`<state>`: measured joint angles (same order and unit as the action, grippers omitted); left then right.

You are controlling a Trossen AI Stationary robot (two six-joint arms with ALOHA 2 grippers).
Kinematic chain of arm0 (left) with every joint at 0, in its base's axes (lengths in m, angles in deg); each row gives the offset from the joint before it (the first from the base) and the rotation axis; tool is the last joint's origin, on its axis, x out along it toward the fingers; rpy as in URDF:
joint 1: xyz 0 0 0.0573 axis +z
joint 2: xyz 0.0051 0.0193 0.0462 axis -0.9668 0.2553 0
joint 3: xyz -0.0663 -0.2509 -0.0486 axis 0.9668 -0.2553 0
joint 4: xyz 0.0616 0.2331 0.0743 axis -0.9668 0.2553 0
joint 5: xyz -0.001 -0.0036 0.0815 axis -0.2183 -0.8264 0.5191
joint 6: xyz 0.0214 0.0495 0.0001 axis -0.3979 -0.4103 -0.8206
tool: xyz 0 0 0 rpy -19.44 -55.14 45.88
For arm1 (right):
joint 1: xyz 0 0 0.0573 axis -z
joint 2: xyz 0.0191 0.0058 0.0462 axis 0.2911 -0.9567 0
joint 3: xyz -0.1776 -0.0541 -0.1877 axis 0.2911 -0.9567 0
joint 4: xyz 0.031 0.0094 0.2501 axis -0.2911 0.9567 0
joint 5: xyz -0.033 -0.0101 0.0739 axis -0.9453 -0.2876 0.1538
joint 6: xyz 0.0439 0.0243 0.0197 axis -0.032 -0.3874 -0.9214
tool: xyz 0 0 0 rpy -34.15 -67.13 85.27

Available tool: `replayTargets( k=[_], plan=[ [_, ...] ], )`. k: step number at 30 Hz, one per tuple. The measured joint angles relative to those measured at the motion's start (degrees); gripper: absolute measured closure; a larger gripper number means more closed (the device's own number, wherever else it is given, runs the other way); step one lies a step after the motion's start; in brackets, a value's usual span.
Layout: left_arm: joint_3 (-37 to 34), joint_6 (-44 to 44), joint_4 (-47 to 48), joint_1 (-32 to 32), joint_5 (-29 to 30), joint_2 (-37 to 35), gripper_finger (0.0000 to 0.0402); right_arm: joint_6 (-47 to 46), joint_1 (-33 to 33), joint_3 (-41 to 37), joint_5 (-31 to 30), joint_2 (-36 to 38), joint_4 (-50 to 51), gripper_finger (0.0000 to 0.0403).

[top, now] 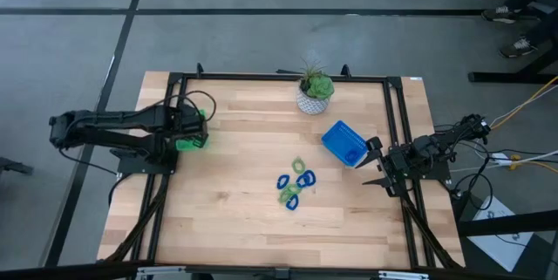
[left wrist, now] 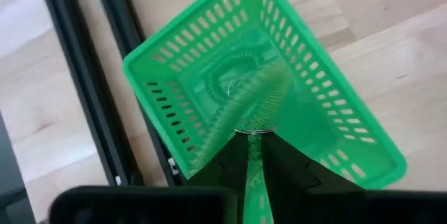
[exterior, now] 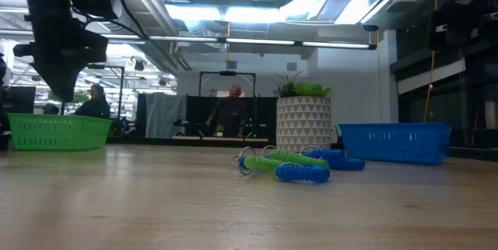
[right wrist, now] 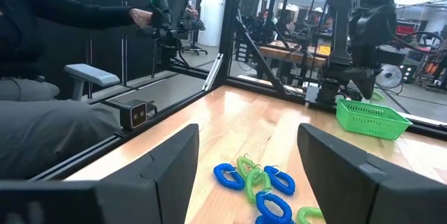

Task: Sort spring keychains
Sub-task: Put the green spring keychain in the green bin, then put the blue spring keychain in the blue bin

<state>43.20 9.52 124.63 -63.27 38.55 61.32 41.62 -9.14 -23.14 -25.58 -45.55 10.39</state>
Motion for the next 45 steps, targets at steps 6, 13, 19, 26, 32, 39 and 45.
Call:
replayTargets(
  k=[6, 13, 19, 26, 32, 39, 45],
  plan=[
    [0.0, -5.3, -2.3, 1.4, -1.3, 0.0, 0.0308, 0.0, 0.0, 0.0, 0.0, 0.0, 0.0, 0.0161],
    [0.0, -5.5, -5.2, 1.2, -1.2, 0.0, 0.0247, 0.0, 0.0, 0.0, 0.0, 0.0, 0.0, 0.0161],
    [0.0, -10.0, -16.6, -2.1, -3.4, -0.8, 0.0231, 0.0, 0.0, 0.0, 0.0, 0.0, 0.0, 0.0161],
    [0.0, -12.7, -36.6, -9.9, -3.6, -1.1, 0.0237, 0.0, 0.0, 0.0, 0.0, 0.0, 0.0, 0.0161],
    [0.0, -16.9, -55.5, -16.7, -4.4, 3.0, 0.0234, 0.0, 0.0, 0.0, 0.0, 0.0, 0.0, 0.0161],
    [0.0, -21.3, -76.0, -19.8, -9.8, 13.0, 0.0233, 0.0, 0.0, 0.0, 0.0, 0.0, 0.0, 0.0161],
    [0.0, -25.9, -92.3, -20.2, -15.2, 22.6, 0.0233, 0.0, 0.0, 0.0, 0.0, 0.0, 0.0, 0.0161]
  ],
)
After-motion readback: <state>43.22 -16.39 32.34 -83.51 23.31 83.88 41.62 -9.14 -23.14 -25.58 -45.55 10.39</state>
